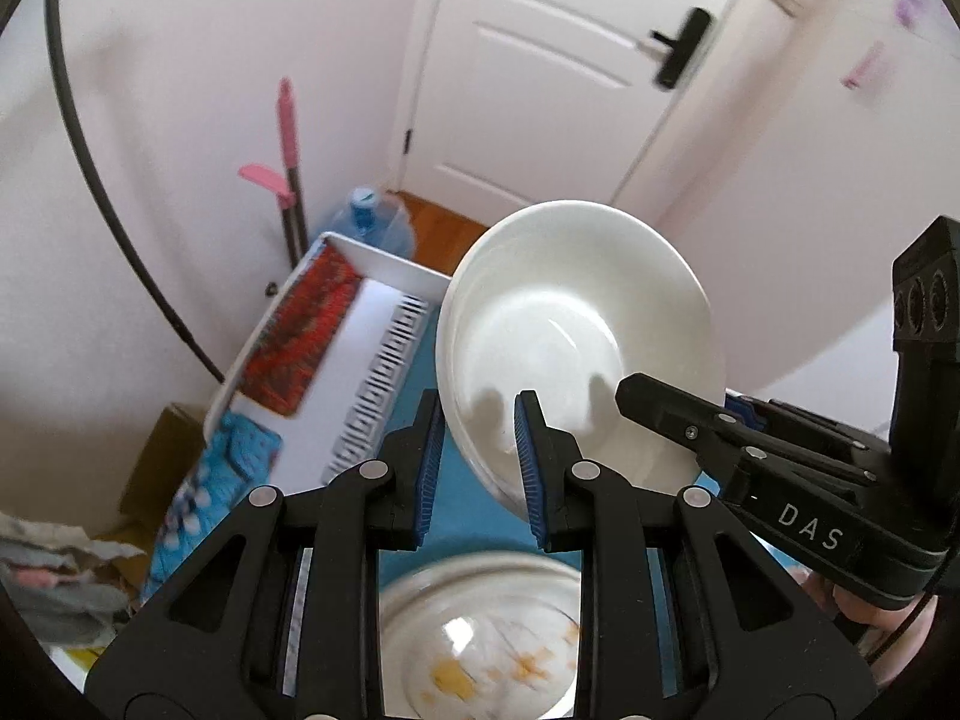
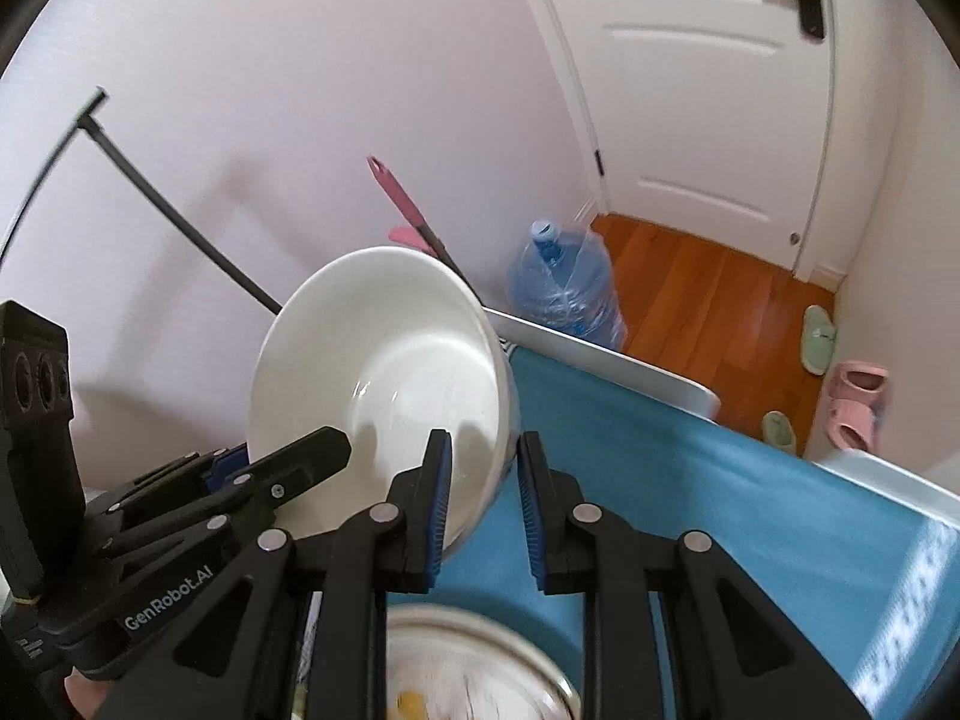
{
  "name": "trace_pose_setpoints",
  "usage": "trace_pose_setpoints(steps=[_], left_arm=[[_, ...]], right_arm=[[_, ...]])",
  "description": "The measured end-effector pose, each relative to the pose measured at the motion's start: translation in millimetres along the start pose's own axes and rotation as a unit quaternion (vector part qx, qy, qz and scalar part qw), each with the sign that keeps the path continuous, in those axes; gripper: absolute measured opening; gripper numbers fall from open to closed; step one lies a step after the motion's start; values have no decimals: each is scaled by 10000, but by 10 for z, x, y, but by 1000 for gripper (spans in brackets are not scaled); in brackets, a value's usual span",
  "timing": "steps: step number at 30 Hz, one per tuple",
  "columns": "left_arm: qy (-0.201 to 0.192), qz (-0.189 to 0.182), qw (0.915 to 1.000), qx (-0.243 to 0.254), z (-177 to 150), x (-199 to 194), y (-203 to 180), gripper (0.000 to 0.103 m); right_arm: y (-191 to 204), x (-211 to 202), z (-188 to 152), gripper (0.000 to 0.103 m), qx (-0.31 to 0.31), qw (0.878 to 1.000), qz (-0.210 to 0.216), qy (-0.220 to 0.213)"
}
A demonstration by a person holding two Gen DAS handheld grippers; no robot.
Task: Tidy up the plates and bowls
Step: 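Carry the white bowl and lower it into the cream bowl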
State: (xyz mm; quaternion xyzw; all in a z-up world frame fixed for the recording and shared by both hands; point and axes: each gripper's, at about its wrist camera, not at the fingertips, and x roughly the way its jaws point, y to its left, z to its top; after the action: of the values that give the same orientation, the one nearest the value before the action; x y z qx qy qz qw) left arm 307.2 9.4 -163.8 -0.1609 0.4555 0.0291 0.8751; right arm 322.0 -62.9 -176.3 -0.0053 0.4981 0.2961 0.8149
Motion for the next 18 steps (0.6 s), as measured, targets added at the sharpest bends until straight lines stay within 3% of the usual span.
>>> trace_pose_setpoints(steps=[10, 18], left_arm=[[-197, -265, 9990, 307, -754, -783, -975, 21], [361, -759, 9935, 770, -1381, -817, -1791, 22]], right_arm=[[-197, -1347, -818, 20, 72, 9988, -324, -371], [-623, -2053, -1608, 20, 474, 9952, -776, -370]])
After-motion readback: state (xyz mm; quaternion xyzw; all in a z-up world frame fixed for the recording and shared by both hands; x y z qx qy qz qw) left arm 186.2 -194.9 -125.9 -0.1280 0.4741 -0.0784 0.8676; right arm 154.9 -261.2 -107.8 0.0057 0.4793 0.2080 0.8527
